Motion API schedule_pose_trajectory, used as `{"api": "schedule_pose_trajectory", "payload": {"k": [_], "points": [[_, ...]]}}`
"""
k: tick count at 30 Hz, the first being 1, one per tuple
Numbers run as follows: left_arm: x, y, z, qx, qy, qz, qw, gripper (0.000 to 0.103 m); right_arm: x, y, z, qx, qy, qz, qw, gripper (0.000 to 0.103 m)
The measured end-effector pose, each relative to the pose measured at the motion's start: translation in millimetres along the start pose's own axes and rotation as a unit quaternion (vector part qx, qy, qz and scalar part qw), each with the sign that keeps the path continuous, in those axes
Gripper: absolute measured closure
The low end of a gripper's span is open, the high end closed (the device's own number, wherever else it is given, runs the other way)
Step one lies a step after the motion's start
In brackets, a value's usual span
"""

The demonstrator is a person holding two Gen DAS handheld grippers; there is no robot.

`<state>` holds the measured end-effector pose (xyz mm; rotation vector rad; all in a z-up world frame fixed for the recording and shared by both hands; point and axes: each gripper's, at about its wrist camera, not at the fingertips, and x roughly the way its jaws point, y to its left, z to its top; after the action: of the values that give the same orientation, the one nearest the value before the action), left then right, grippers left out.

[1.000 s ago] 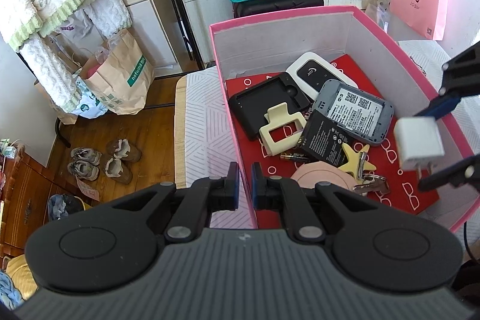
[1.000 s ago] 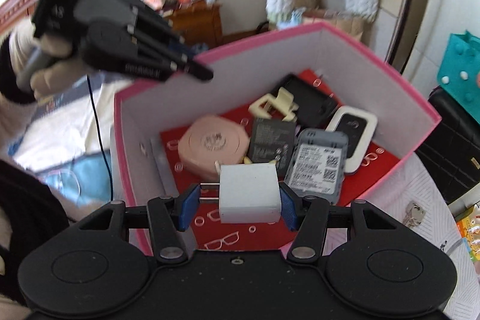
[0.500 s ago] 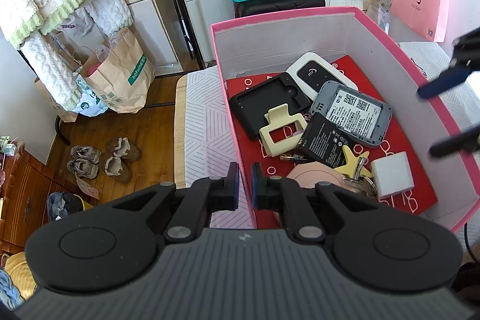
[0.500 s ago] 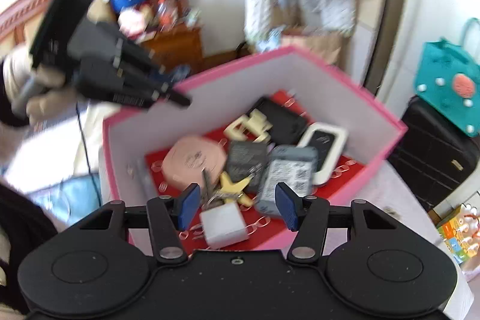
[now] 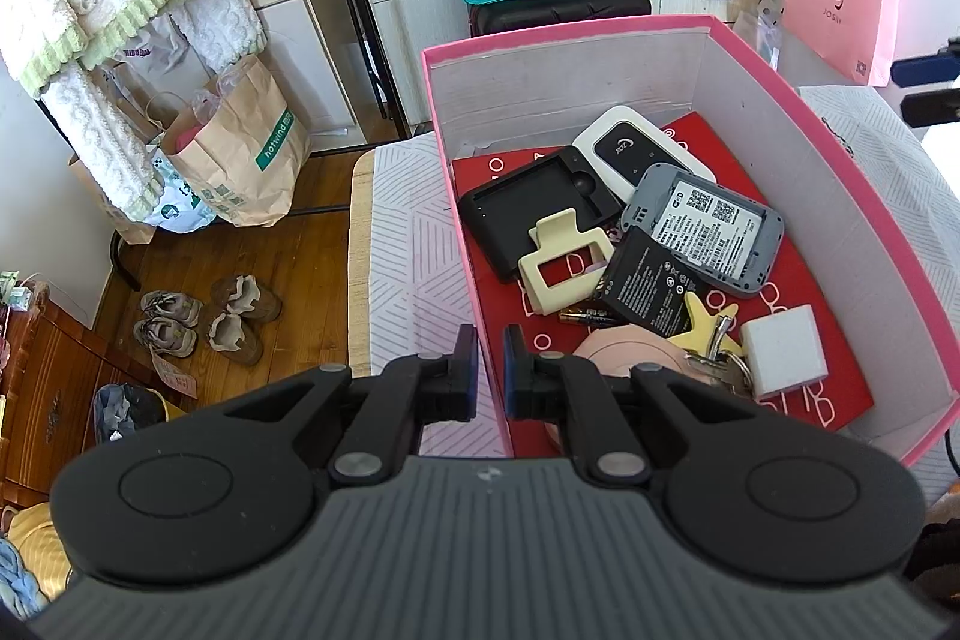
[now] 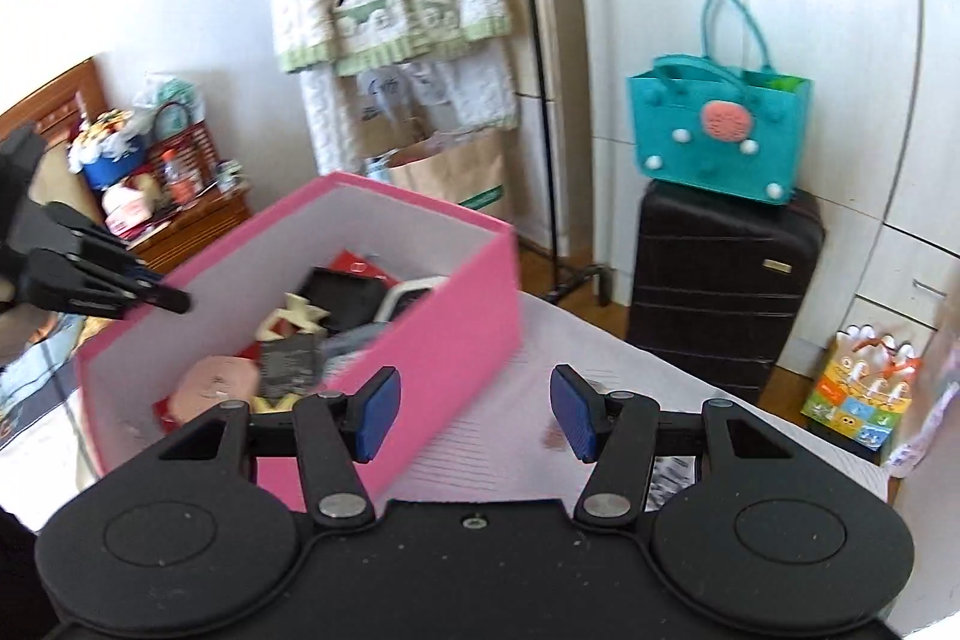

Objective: Organize rigid objects
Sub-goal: 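Grasp the second set of keys with the right tool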

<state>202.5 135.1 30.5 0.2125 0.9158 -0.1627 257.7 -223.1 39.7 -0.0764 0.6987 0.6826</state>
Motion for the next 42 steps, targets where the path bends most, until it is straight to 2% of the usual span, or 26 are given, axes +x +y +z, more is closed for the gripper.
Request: {"api": "schedule_pose_trajectory", "payload": {"k": [8, 17, 20, 23, 26, 27, 28, 34, 37, 42], "points": [[0.6, -0.6, 2.6, -0.001, 0.005, 0.002, 1.0000, 0.096, 43.2, -25.4, -29.3, -0.004, 0.016, -0.021, 1.000, 0.042], [1.1, -0.7, 3.1, -0.003, 0.005, 0.002, 1.0000, 0.096, 96.9, -40.7, -31.3, -0.007, 0.023, -0.047, 0.999, 0.049], [1.6, -0.4, 3.1, -0.004, 0.005, 0.002, 1.0000, 0.096, 114.7, -46.2, -29.5, 0.005, 0.028, -0.045, 0.999, 0.056], [1.6, -0.6, 3.1, -0.004, 0.005, 0.002, 1.0000, 0.096, 126.1, -47.5, -28.8, 0.005, 0.021, -0.064, 0.998, 0.073], [1.2, -0.4, 3.2, -0.003, 0.005, 0.002, 1.0000, 0.096, 125.9, -52.3, -25.3, 0.028, 0.020, -0.057, 0.998, 0.076], [1.1, -0.3, 3.1, -0.003, 0.005, 0.002, 1.0000, 0.096, 124.0, -54.2, -24.2, 0.040, 0.017, -0.053, 0.998, 0.089], [0.9, -0.1, 3.1, -0.004, 0.005, 0.001, 1.0000, 0.096, 119.4, -55.6, -23.2, 0.049, 0.003, -0.047, 0.998, 0.094], [0.3, 1.2, 2.5, -0.004, 0.004, 0.000, 1.0000, 0.096, 111.2, -65.1, -19.6, 0.103, 0.006, -0.033, 0.994, 0.097], [0.7, 0.6, 2.9, -0.005, 0.005, 0.000, 1.0000, 0.096, 104.5, -67.5, -20.8, 0.129, 0.004, -0.012, 0.992, 0.097], [0.5, 0.9, 2.6, -0.004, 0.004, 0.000, 1.0000, 0.096, 85.4, -59.7, -16.8, 0.127, -0.014, -0.004, 0.992, 0.097]]}}
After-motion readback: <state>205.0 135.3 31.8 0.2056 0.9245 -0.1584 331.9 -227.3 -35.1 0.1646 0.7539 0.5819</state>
